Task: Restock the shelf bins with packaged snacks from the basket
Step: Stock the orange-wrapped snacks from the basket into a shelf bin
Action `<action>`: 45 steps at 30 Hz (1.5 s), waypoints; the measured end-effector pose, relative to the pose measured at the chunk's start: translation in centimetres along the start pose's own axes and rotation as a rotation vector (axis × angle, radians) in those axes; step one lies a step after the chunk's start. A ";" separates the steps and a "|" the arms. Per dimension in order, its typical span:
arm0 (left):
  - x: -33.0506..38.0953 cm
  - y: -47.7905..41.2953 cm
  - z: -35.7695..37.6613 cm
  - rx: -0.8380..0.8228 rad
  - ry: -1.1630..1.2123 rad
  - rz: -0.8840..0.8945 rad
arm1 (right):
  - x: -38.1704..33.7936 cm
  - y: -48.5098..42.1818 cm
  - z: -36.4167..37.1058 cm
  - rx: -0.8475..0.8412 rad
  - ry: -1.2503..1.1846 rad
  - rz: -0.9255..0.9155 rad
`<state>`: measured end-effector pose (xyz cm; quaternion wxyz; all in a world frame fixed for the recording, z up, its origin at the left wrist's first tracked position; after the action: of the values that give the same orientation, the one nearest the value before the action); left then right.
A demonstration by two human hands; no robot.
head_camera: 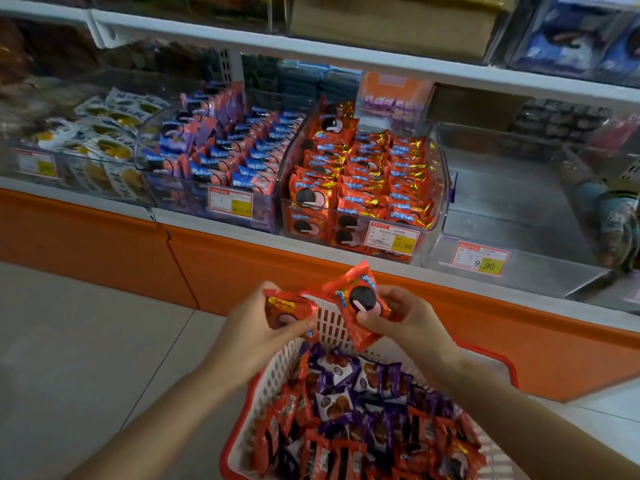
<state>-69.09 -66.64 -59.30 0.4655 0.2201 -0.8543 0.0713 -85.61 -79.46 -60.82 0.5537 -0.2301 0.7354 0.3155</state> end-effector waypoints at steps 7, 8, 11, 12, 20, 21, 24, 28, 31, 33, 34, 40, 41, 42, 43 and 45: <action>0.9 -4.3 -6.1 0.150 -0.114 0.065 | -7.2 -3.4 -0.8 0.062 0.186 -0.195; 1.0 -5.1 -6.8 0.173 -0.131 0.077 | -8.4 -4.3 -1.1 0.089 0.223 -0.224; 1.5 -6.9 -8.6 0.230 -0.157 0.081 | -11.6 -7.6 -1.8 0.189 0.255 -0.285; 1.8 -7.4 -9.2 0.252 -0.159 0.090 | -12.4 -9.1 -2.2 0.231 0.259 -0.290; 2.8 -10.5 -12.0 0.416 -0.095 0.163 | -16.1 -21.5 -4.3 0.399 0.376 -0.342; 2.7 -10.8 -12.1 0.429 -0.083 0.171 | -16.3 -22.7 -4.5 0.431 0.391 -0.334; 2.4 -11.7 -12.2 0.455 -0.035 0.181 | -16.8 -25.5 -5.0 0.492 0.425 -0.310; 1.7 -12.6 -12.1 0.459 -0.008 0.179 | -17.7 -28.2 -3.8 0.401 0.587 -0.338; 1.3 -12.8 -11.9 0.449 -0.021 0.173 | -18.3 -29.0 -3.1 0.395 0.706 -0.371; 1.2 -13.0 -11.8 0.438 -0.012 0.169 | -18.7 -29.1 -2.9 0.414 0.723 -0.386; 1.3 -13.1 -11.7 0.431 -0.003 0.170 | -18.7 -29.1 -2.9 0.417 0.737 -0.386; 2.3 -13.0 -11.4 0.391 0.034 0.202 | -18.5 -28.9 -2.8 0.479 1.127 -0.375; 2.5 -12.9 -11.3 0.382 0.034 0.207 | -18.7 -28.7 -2.7 0.500 1.202 -0.378; 2.6 -12.9 -11.3 0.374 0.031 0.210 | -18.8 -28.5 -2.6 0.510 1.257 -0.383; 2.8 -12.9 -11.3 0.367 0.027 0.213 | -18.9 -28.2 -2.3 0.509 1.291 -0.391; 3.2 -12.9 -11.3 0.356 0.014 0.219 | -19.2 -27.2 -1.7 0.518 1.286 -0.456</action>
<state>-56.22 -75.49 -51.46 0.4146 0.2042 -0.8439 0.2726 -62.62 -99.73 -47.74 0.1007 -0.3790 0.9002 -0.1894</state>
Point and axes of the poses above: each hand's wrist, its own y-axis away from the middle knuckle, its own z-axis out of the palm, x = y × z, the point moved 8 cm from there along -y, towards the middle knuckle, and after that the axes turned 6 degrees about -x, right-handed, at the moved point
